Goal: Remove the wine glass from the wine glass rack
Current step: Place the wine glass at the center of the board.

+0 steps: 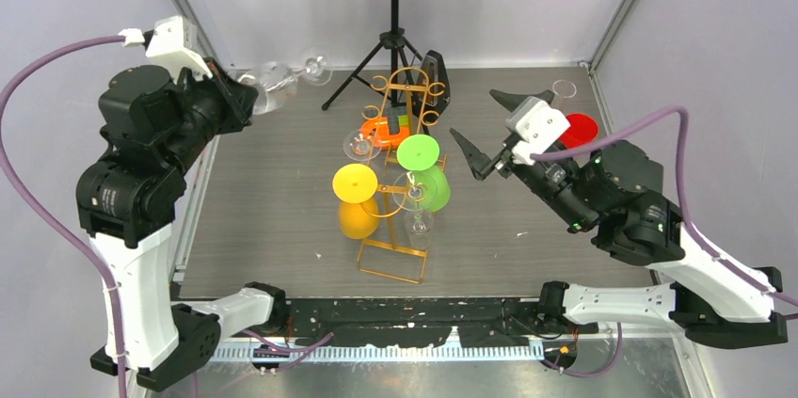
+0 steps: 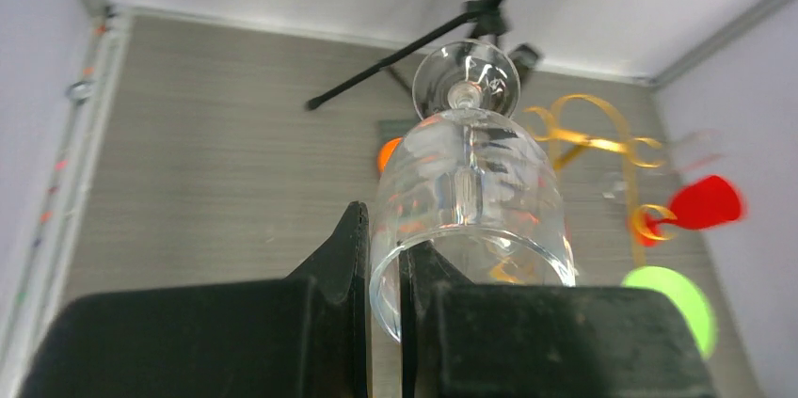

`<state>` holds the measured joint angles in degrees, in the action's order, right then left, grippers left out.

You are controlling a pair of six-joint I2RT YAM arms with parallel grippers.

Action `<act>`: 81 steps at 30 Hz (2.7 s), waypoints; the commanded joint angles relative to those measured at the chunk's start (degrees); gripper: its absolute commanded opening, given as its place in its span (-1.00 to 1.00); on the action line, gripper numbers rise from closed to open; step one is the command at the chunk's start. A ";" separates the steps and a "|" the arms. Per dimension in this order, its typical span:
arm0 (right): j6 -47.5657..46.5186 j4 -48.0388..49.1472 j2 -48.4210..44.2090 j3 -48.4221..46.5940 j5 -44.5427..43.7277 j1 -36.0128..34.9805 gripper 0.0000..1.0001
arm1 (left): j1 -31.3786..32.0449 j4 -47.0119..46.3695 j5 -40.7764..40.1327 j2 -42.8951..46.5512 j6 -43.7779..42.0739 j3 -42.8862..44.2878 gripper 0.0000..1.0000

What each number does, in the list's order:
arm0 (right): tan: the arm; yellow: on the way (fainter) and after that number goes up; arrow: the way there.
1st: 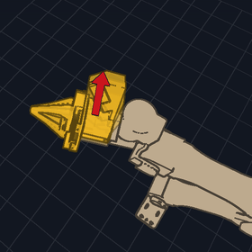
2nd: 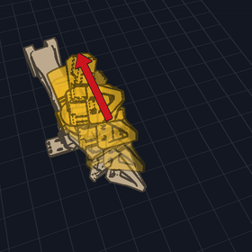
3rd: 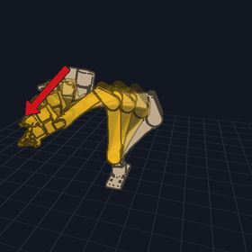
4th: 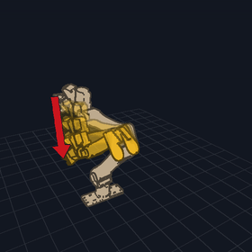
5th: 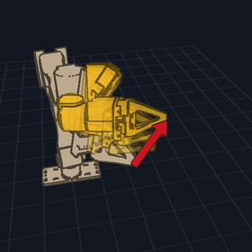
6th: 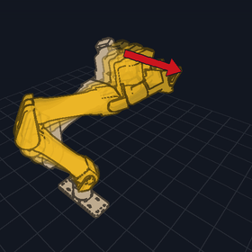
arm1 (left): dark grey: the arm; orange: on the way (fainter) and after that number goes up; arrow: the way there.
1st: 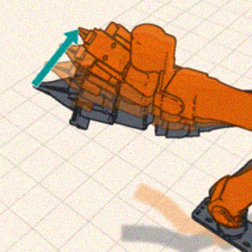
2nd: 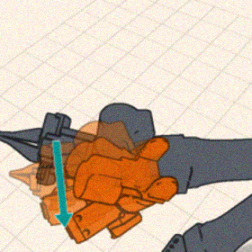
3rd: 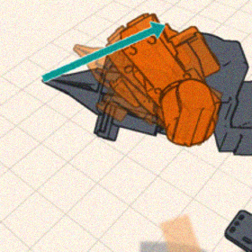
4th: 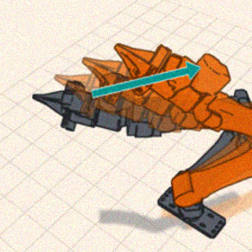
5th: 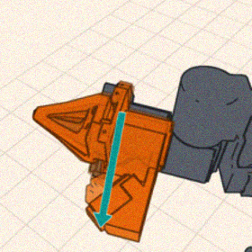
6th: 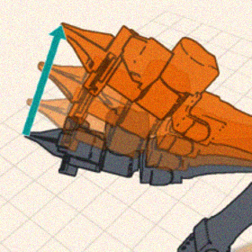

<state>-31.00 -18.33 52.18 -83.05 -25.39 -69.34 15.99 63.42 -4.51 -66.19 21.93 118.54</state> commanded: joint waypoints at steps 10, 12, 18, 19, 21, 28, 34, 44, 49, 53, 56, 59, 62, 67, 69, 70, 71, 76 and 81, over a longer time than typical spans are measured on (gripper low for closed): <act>18.72 -15.34 4.47 -4.40 -15.92 0.12 0.73 | -0.34 6.39 -13.37 -2.25 -4.41 -10.59 -1.00; 21.65 -17.96 4.91 -4.54 -14.98 1.38 0.74 | -0.34 6.85 -13.55 -3.45 -4.76 -11.90 -1.00; 30.33 -24.31 4.65 -2.28 -4.81 8.34 0.74 | -0.64 7.04 -13.93 -7.96 -6.56 -15.09 -1.00; 31.67 -24.87 4.21 -1.85 -3.10 9.60 0.74 | -0.73 7.07 -13.94 -8.75 -6.74 -15.56 -1.00; 33.64 -25.35 3.33 -0.08 -0.58 11.11 0.74 | -1.14 7.00 -13.94 -10.30 -7.26 -15.94 -1.00; 37.39 -25.75 -0.14 6.94 4.01 13.60 0.74 | -4.00 7.06 -11.42 -16.13 -9.23 -15.93 -1.00; 39.21 -25.58 -2.37 11.64 5.79 13.70 0.75 | -7.58 5.14 -8.49 -19.63 -10.21 -17.99 -1.00; 40.25 -25.54 -3.85 15.29 7.80 13.71 0.75 | -12.46 2.93 -6.46 -26.30 -10.51 -18.32 -1.00; 40.26 -25.18 -3.78 16.57 7.84 13.75 0.76 | -13.17 2.00 -6.89 -29.72 -10.24 -17.27 -1.00; 40.11 -25.08 -3.04 16.74 7.98 13.75 0.76 | -13.86 2.86 -8.65 -32.93 -10.41 -14.95 -1.00; 40.18 -25.10 -2.80 17.22 8.14 13.84 0.77 | -14.41 3.25 -9.68 -34.84 -10.42 -13.42 -1.00; 40.35 -24.90 -2.93 18.24 8.21 14.02 0.77 | -15.03 3.19 -10.40 -36.18 -10.41 -12.21 -1.00; 40.38 -24.23 -3.35 19.24 8.39 14.20 0.77 | -15.57 3.40 -10.24 -37.91 -10.41 -10.74 -1.00; 40.26 -24.05 -3.57 19.90 8.52 14.61 0.78 | -15.72 3.42 -9.71 -40.44 -10.25 -9.24 -1.00; 40.25 -23.95 -3.52 20.00 8.66 14.79 0.78 | -15.72 3.35 -9.60 -41.24 -10.16 -9.00 -1.00; 40.28 -23.91 -3.52 20.13 8.72 14.82 0.78 | -15.72 3.34 -9.47 -41.61 -10.16 -8.95 -1.00; 40.26 -23.89 -3.46 20.21 8.76 14.95 0.78 | -15.72 3.31 -9.53 -41.91 -10.16 -8.85 -1.00; 40.15 -23.78 -3.08 20.50 9.36 15.34 0.79 | -17.44 3.33 -9.64 -42.83 -10.11 -8.98 -1.00; 40.20 -23.78 -2.42 20.60 10.04 15.45 0.79 | -17.71 2.94 -9.75 -42.67 -10.16 -10.03 -0.88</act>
<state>8.60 -44.62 49.36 -62.22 -16.21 -54.15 -0.99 67.92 -13.52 -109.93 11.75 107.02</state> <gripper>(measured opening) 0.893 0.050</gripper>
